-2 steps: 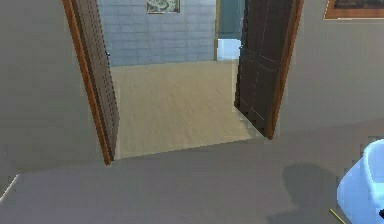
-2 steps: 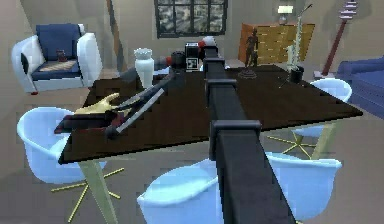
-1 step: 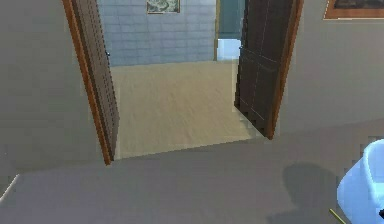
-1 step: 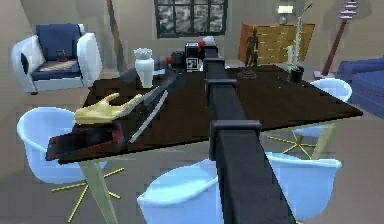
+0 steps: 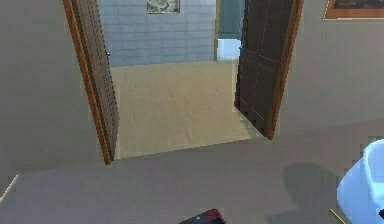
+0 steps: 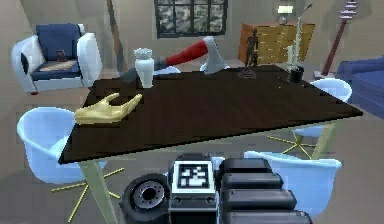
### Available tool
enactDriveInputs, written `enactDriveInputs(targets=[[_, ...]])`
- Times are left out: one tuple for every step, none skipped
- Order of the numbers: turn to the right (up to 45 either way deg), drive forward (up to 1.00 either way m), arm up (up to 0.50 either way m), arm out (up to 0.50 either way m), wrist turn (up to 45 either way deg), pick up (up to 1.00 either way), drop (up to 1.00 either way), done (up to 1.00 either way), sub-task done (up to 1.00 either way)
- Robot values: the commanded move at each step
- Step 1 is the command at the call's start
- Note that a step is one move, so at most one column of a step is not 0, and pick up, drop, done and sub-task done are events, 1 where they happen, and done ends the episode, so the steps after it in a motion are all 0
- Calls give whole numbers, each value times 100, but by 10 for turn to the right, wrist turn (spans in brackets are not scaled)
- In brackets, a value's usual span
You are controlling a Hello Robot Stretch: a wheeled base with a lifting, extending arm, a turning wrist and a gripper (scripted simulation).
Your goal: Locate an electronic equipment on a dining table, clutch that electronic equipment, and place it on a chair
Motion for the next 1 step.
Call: enactDriveInputs(targets=[[390, 0, 0, 0, 0, 0, 0, 0, 0]])
